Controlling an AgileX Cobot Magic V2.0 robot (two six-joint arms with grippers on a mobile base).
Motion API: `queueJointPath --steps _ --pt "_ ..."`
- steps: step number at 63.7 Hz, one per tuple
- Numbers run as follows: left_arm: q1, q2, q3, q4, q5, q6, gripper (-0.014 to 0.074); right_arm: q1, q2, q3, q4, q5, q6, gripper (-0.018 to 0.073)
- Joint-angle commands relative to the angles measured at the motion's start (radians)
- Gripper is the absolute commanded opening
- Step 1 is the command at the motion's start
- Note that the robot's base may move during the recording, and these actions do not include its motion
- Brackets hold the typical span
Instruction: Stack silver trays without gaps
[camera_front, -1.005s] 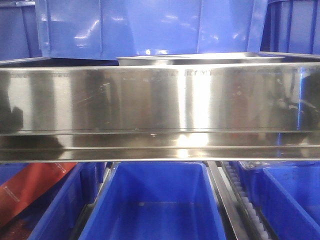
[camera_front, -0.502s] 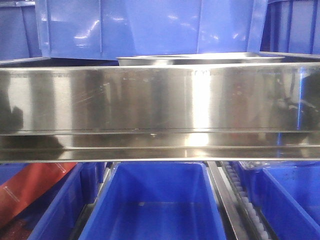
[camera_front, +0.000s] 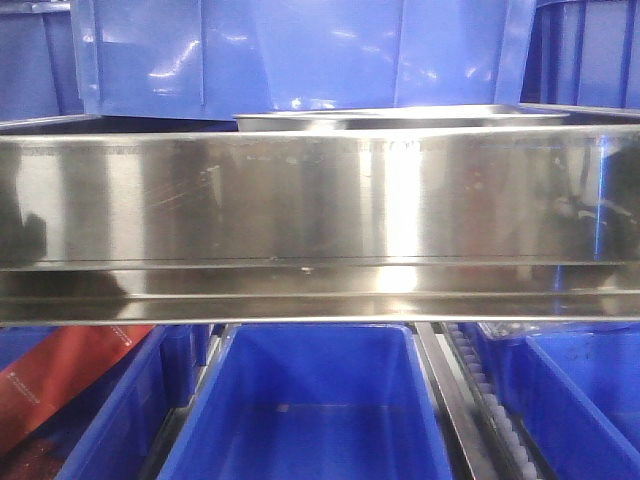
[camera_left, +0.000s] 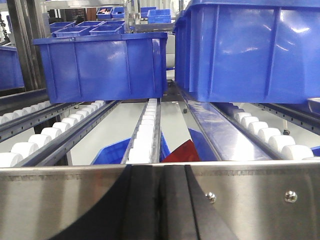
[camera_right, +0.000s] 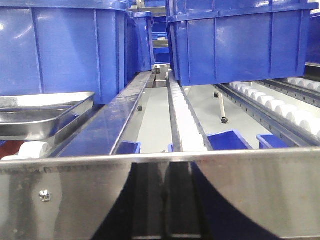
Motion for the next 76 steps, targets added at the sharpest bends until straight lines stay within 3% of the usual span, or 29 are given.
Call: queueJointPath --steps 1,9,15,22,33,37,44,48,51,60,64,71,76 --pt "-0.005 -0.004 -0.003 0.003 -0.014 -0.004 -0.0008 0.000 -0.004 0.000 -0.005 -0.019 -0.004 -0.0079" --pt "-0.005 -0.004 -0.003 0.005 -0.022 -0.004 -0.0008 0.000 -0.004 0.000 -0.005 -0.043 -0.004 -0.0079" --pt "-0.005 -0.004 -0.003 0.004 -0.114 -0.005 -0.0008 0.000 -0.004 0.000 -0.005 -0.069 -0.004 -0.0079" --pt "-0.005 -0.004 -0.012 -0.092 -0.211 -0.008 -0.0008 0.000 -0.004 0.000 0.027 -0.175 -0.004 -0.0079" --pt "-0.005 -0.004 -0.176 -0.103 -0.143 -0.008 -0.0008 0.000 -0.004 -0.030 0.168 -0.229 -0.004 -0.0079" --pt "-0.005 -0.004 -0.250 -0.103 -0.119 -0.008 -0.0008 0.000 -0.004 -0.074 0.177 -0.212 -0.004 -0.0079" --pt "-0.005 -0.004 -0.378 -0.092 -0.058 -0.004 -0.0008 0.000 -0.004 -0.193 0.177 -0.094 -0.004 -0.0079" --pt "-0.005 -0.004 -0.444 -0.036 0.018 -0.004 -0.0008 0.000 -0.004 -0.284 0.177 -0.005 -0.004 -0.0079" --pt "-0.005 0.002 -0.499 0.023 0.120 -0.004 -0.0008 0.000 -0.004 -0.365 0.177 0.103 -0.004 -0.0079" --pt "-0.005 0.097 -0.662 0.093 0.438 -0.004 -0.0008 0.000 0.080 -0.609 0.138 0.464 -0.004 -0.0079" --pt "-0.005 0.154 -0.713 0.112 0.492 -0.004 -0.0008 0.000 0.144 -0.688 0.101 0.547 -0.004 -0.0079" --pt "-0.005 0.259 -0.803 0.211 0.541 -0.004 -0.0008 0.000 0.262 -0.829 0.073 0.604 -0.004 -0.0079" --pt "-0.005 0.359 -0.865 0.216 0.601 -0.006 -0.0008 0.000 0.370 -0.939 0.075 0.691 -0.004 -0.0079"
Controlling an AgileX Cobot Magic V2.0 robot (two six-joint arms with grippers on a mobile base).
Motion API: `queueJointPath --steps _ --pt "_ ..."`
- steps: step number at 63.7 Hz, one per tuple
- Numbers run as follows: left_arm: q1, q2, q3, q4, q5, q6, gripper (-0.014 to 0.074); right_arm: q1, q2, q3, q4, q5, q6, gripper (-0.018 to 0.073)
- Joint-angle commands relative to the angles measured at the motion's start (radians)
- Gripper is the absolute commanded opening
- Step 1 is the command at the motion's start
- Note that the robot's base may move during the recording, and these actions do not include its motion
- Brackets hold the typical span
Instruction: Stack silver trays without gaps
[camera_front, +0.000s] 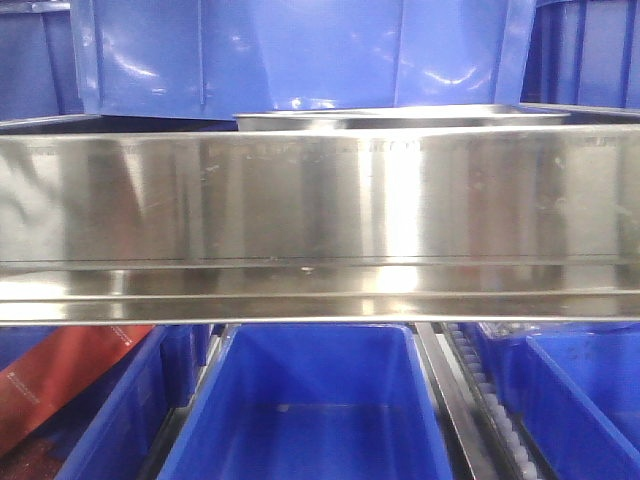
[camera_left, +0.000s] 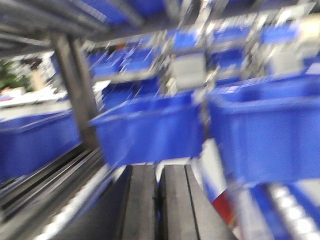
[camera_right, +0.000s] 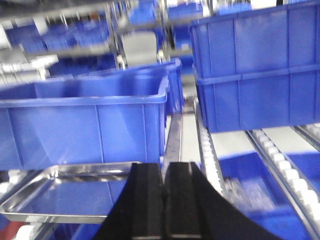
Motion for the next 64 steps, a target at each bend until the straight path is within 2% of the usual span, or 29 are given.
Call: queueJointPath --steps 1,8,17,25,31,40,44,47,50,54,60,64 --pt "-0.005 0.102 -0.068 0.016 0.067 -0.004 -0.0008 0.000 0.115 -0.116 -0.015 0.095 -0.004 -0.0079" --pt "-0.005 0.262 -0.166 -0.123 0.190 -0.004 -0.0008 0.002 0.265 -0.239 0.001 0.253 -0.004 -0.0079" --pt "-0.005 0.468 -0.283 -0.331 0.257 0.000 -0.0009 0.002 0.486 -0.379 0.011 0.432 -0.004 -0.0079" --pt "-0.014 0.641 -0.392 -0.416 0.317 0.007 -0.0009 0.006 0.647 -0.449 0.109 0.498 -0.004 -0.0079" --pt "-0.069 0.756 -0.458 -0.416 0.327 0.007 -0.0017 0.049 0.749 -0.471 0.127 0.456 -0.004 -0.0079" --pt "-0.235 0.952 -0.561 -0.384 0.329 -0.028 -0.0020 0.149 0.874 -0.473 0.116 0.328 -0.004 -0.0079" --pt "-0.315 1.036 -0.615 -0.317 0.329 -0.080 -0.0020 0.192 0.931 -0.474 0.093 0.277 -0.004 -0.0079" --pt "-0.392 1.112 -0.675 -0.226 0.333 -0.114 -0.0020 0.231 0.978 -0.474 0.050 0.229 -0.004 -0.0079" --pt "-0.443 1.186 -0.725 -0.157 0.338 -0.149 -0.0020 0.255 1.016 -0.476 0.028 0.196 -0.004 -0.0079" --pt "-0.489 1.265 -0.793 -0.112 0.356 -0.198 -0.0019 0.276 1.067 -0.475 0.025 0.166 -0.004 -0.0079" --pt "-0.519 1.369 -0.890 -0.114 0.395 -0.225 0.0002 0.283 1.122 -0.486 0.018 0.173 -0.004 -0.0078" --pt "-0.529 1.429 -0.950 -0.116 0.420 -0.239 0.0048 0.283 1.148 -0.498 0.009 0.181 -0.004 -0.0069"
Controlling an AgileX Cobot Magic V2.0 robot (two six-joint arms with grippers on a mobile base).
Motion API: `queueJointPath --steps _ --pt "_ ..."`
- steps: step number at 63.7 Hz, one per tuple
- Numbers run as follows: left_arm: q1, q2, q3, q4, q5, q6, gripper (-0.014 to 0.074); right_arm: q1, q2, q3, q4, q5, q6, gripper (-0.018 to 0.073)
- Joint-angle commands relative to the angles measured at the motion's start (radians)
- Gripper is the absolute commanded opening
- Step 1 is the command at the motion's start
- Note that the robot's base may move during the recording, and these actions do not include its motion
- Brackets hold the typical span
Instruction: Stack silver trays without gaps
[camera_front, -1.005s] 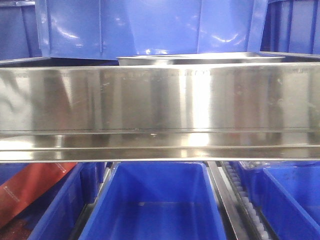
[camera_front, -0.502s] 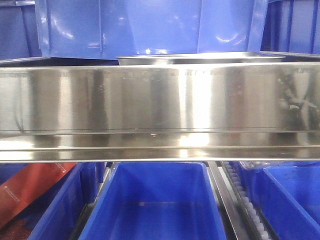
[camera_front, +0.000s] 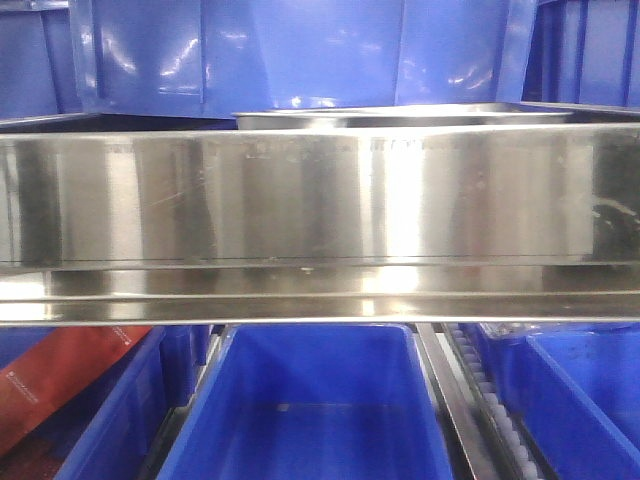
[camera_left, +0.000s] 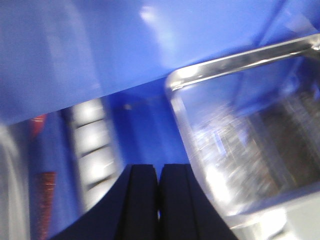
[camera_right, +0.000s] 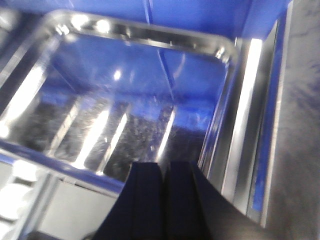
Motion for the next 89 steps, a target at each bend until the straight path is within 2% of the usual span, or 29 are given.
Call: queueJointPath --steps 1,10,15,19,24,26,56,77,89 --pt "-0.016 0.083 -0.082 0.013 0.038 -0.035 0.0060 0.002 0.030 -0.027 -0.031 -0.017 -0.004 -0.0065" --pt "-0.017 0.159 -0.129 -0.026 0.053 -0.041 0.0223 0.002 0.066 -0.068 -0.050 -0.017 -0.004 -0.0035" --pt "-0.017 0.178 -0.129 -0.057 0.049 -0.041 0.0308 0.002 0.078 -0.088 -0.054 -0.017 -0.004 0.0102" --pt "-0.018 0.195 -0.129 -0.073 0.049 -0.041 0.0370 0.002 0.085 -0.096 -0.064 -0.020 -0.004 0.0250" --pt "-0.018 0.211 -0.129 -0.081 0.047 -0.044 0.0408 0.002 0.100 -0.101 -0.081 -0.026 -0.004 0.0364" --pt "-0.018 0.216 -0.129 -0.089 0.047 -0.044 0.0414 0.002 0.105 -0.101 -0.083 -0.026 -0.004 0.0379" --pt "-0.020 0.266 -0.129 -0.104 0.024 -0.044 0.0412 0.002 0.261 -0.101 -0.086 -0.024 0.010 0.0379" --pt "-0.020 0.282 -0.129 -0.104 0.022 -0.052 0.0412 0.002 0.295 -0.101 -0.086 -0.020 0.014 0.0297" --pt "-0.023 0.317 -0.129 -0.147 0.015 -0.052 0.0412 0.002 0.306 -0.101 -0.090 -0.020 0.014 0.0296"
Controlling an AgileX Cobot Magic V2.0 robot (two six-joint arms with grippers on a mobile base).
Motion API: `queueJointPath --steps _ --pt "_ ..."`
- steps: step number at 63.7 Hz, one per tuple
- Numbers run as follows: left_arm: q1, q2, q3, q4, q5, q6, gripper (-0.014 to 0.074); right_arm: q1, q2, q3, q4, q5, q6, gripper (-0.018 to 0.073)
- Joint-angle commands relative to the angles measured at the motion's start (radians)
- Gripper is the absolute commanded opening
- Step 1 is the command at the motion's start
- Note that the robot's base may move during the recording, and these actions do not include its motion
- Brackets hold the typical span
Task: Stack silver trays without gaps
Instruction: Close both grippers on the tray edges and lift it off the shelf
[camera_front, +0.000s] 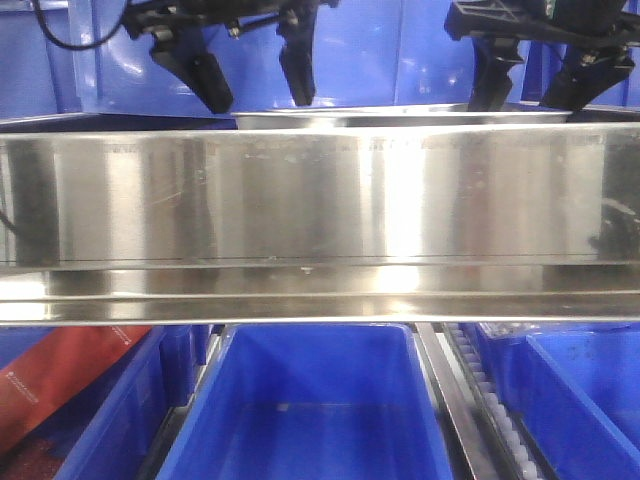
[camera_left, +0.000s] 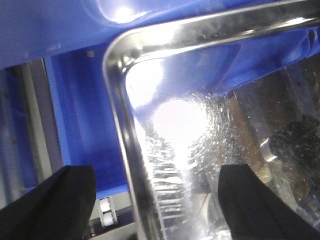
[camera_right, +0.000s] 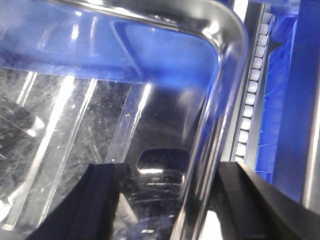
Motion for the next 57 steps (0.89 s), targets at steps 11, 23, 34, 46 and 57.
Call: queueJointPath --steps 11,23,34,46,57 --pt "-0.008 0.024 -0.007 -0.058 -0.008 -0.009 0.0412 0.002 0.006 -0.009 -0.014 -0.001 0.001 0.0296" --pt "-0.008 0.024 -0.007 -0.058 -0.011 -0.009 0.0410 0.002 0.006 -0.009 -0.013 -0.003 0.001 0.0296" --pt "-0.008 0.024 -0.007 -0.055 -0.022 -0.009 0.0403 0.002 0.006 -0.009 -0.013 -0.007 0.001 0.0296" --pt "-0.008 0.024 -0.007 -0.055 -0.022 -0.009 0.0118 0.002 0.006 -0.009 -0.013 -0.007 0.001 0.0144" --pt "-0.008 0.024 -0.007 -0.053 -0.029 -0.009 0.0002 0.002 0.006 -0.009 -0.013 0.000 0.001 -0.0090"
